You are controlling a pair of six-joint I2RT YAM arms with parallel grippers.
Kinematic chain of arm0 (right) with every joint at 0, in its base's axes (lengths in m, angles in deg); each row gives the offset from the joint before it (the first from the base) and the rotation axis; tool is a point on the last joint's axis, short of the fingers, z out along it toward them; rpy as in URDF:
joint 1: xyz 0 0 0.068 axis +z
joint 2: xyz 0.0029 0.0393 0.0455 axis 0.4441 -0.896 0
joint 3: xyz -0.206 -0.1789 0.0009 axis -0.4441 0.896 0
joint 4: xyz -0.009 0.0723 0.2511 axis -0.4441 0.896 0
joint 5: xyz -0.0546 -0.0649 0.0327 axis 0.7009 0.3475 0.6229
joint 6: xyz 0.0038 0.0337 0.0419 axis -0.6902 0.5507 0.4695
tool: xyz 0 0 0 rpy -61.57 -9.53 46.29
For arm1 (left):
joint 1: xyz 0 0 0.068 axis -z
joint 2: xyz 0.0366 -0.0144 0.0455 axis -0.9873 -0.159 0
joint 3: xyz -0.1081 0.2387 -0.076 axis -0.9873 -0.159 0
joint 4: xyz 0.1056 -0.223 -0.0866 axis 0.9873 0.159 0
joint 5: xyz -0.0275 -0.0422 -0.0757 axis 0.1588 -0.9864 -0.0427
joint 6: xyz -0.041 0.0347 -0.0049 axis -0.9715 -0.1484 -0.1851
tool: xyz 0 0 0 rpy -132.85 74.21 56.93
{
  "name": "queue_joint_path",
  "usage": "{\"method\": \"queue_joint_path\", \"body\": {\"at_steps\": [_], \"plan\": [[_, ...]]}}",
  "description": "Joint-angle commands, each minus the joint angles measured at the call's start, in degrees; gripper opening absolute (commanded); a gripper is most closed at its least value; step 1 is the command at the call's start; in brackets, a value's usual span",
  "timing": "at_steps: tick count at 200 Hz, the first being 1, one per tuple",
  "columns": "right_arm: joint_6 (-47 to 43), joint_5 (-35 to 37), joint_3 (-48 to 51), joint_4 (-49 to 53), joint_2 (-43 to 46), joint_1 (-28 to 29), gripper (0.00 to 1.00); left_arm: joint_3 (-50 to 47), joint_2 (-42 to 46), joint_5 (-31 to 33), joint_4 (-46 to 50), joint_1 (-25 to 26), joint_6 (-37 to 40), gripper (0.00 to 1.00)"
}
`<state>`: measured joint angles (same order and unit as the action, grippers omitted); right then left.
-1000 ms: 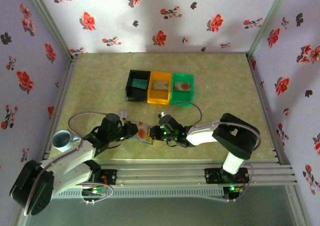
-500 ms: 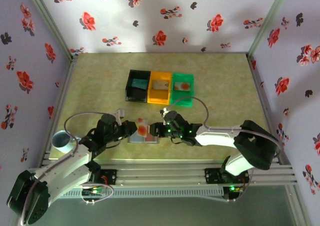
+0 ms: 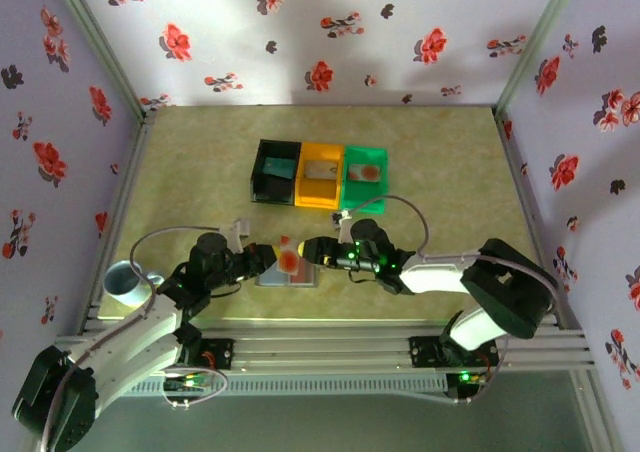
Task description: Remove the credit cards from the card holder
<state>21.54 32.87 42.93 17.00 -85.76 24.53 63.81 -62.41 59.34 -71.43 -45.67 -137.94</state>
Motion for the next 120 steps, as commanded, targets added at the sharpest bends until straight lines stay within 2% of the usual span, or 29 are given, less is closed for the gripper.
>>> {"method": "queue_joint_path", "body": {"at_steps": [1,68,120], "plan": [[2.1,-2.14,0.61,-7.46,-2.3,-0.09,0.56,-1.36,0.24,-2.42,-5.72,-0.35,-2.27,0.0],[5.76,-3.13,1.44,-18.4,-8.51,0.55,0.49,-1.55,0.54,-2.59,-8.01,-0.19,-3.76,0.0],[4.88,-2.28,1.69,-19.4,-8.09,1.68,0.35,-1.96,0.32,-2.35,-8.19,-0.13,-3.84,0.0]]}}
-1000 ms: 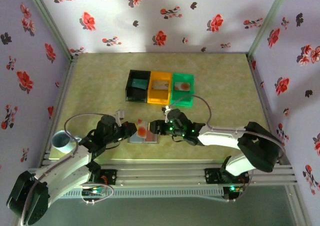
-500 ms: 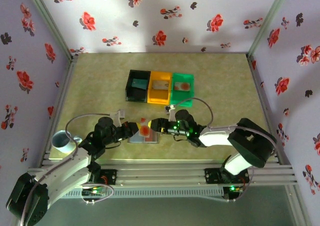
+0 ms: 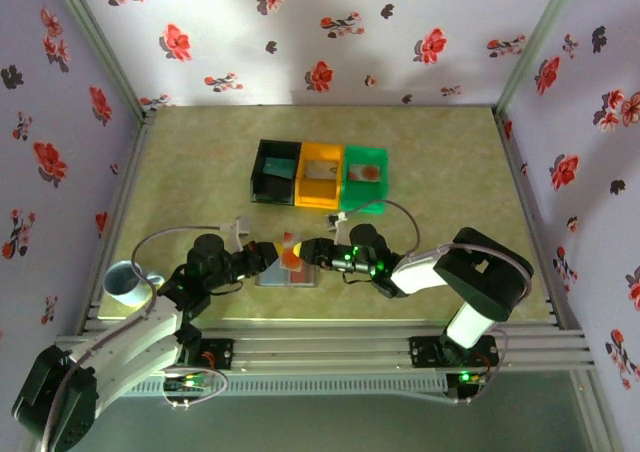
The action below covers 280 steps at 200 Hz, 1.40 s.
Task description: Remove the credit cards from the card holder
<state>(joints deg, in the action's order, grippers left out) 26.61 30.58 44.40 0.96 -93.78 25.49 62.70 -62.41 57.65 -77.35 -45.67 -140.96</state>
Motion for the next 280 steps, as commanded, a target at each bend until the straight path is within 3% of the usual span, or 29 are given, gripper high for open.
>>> {"method": "queue_joint_path", "body": {"at_steps": [1,108,122,177,203,239,280], "plan": [[-0.2,0.03,0.21,-3.34,-0.07,0.71,0.35,-0.9,0.32,-0.7,-2.27,-0.12,-0.82,0.0],[-1.21,1.02,0.96,-4.17,1.96,1.81,0.0,-1.35,-1.61,-0.21,-3.14,-0.11,-1.1,0.0],[-1.63,1.09,0.95,-3.01,2.62,1.76,0.0,-0.83,-1.6,-0.2,-2.16,-0.11,-0.61,0.0],[-5.69,0.01,0.99,9.27,9.34,-0.8,0.0,6.87,2.7,-0.04,17.12,-1.19,8.88,0.44],[-11.39,-2.36,-0.2,23.79,17.38,-4.58,0.0,11.59,3.86,-0.69,27.31,-2.86,13.94,0.67],[-23.22,-0.25,-5.69,50.36,31.17,-7.21,0.0,20.02,1.77,-1.08,40.29,-4.08,22.37,0.86],[-28.9,-5.09,-9.05,61.9,37.34,-10.01,0.0,23.51,-3.1,-3.2,40.81,-4.37,22.71,0.94]]}}
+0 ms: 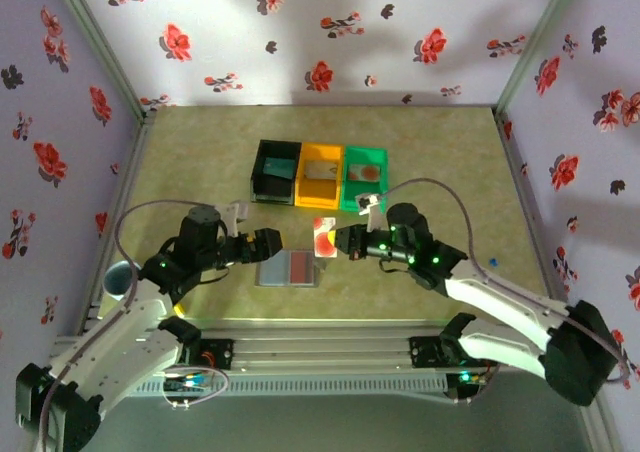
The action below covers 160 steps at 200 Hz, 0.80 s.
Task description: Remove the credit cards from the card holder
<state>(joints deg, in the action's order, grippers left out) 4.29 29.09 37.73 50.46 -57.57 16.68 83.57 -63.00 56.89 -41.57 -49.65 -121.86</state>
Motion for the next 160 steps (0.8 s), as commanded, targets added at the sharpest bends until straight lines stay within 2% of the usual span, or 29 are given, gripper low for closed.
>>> {"method": "queue_joint_path", "body": {"at_steps": [1,22,58,106,160], "plan": [[-6.69,-3.8,-2.42,12.52,1.09,-1.21,0.0,2.67,-2.6,-2.52,5.03,-0.37,3.62,0.94],[-6.82,-10.1,-2.38,11.97,0.11,-1.48,0.0,4.55,-4.58,-6.37,4.06,-0.44,3.58,0.95],[-3.74,-20.98,-0.58,3.0,-2.34,-1.48,0.0,6.89,-7.14,-12.89,0.99,0.59,3.26,0.97],[-1.33,-25.81,0.59,-3.17,-4.15,-1.09,0.0,7.75,-11.77,-18.18,-3.13,4.65,2.94,0.97],[-0.91,-26.85,1.29,-5.02,-5.25,0.56,0.0,9.28,-14.25,-18.33,-4.08,8.96,4.65,0.9]]}}
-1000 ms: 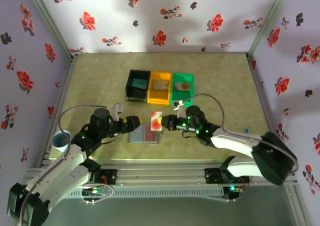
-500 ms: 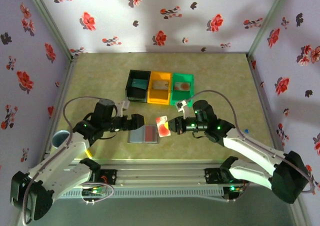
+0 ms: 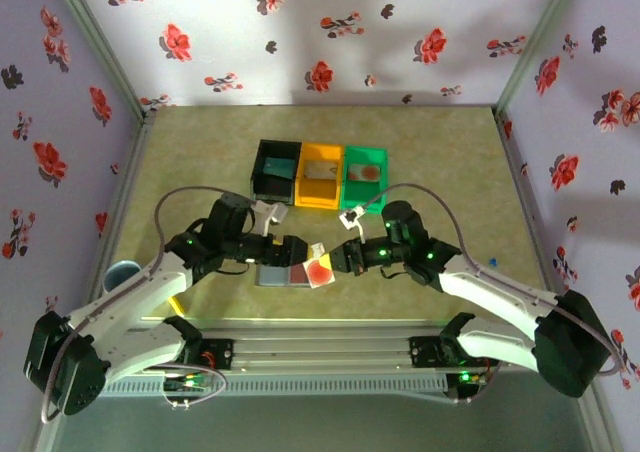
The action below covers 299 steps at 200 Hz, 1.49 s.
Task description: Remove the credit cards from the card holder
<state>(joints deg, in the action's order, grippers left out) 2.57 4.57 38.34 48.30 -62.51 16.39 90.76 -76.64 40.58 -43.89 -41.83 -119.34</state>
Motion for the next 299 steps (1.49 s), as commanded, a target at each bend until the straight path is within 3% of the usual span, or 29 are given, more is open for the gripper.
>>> {"method": "queue_joint_path", "body": {"at_steps": [1,116,208,251,290,299], "plan": [[0.77,-2.33,0.65,-2.85,-0.32,0.88,0.0,2.09,-0.63,-2.03,-1.78,1.22,2.16,0.9],[0.71,-3.23,0.72,-3.78,-1.55,2.86,0.0,1.85,1.43,-3.3,-3.59,2.55,2.19,0.4],[2.05,-3.61,1.81,-7.77,-2.95,3.48,0.0,0.52,2.5,-6.78,-7.91,2.67,-0.26,0.14],[0.23,-1.3,1.14,-4.52,-3.19,3.43,0.0,0.48,3.21,-6.79,-7.82,2.65,-0.16,0.05],[-1.67,1.99,0.73,-0.5,-0.81,2.72,0.34,0.25,3.43,-6.16,-7.66,2.59,-0.11,0.0],[-2.83,3.6,0.5,2.01,0.65,2.04,0.38,0.28,3.56,-5.63,-7.39,2.48,-0.02,0.0]]}}
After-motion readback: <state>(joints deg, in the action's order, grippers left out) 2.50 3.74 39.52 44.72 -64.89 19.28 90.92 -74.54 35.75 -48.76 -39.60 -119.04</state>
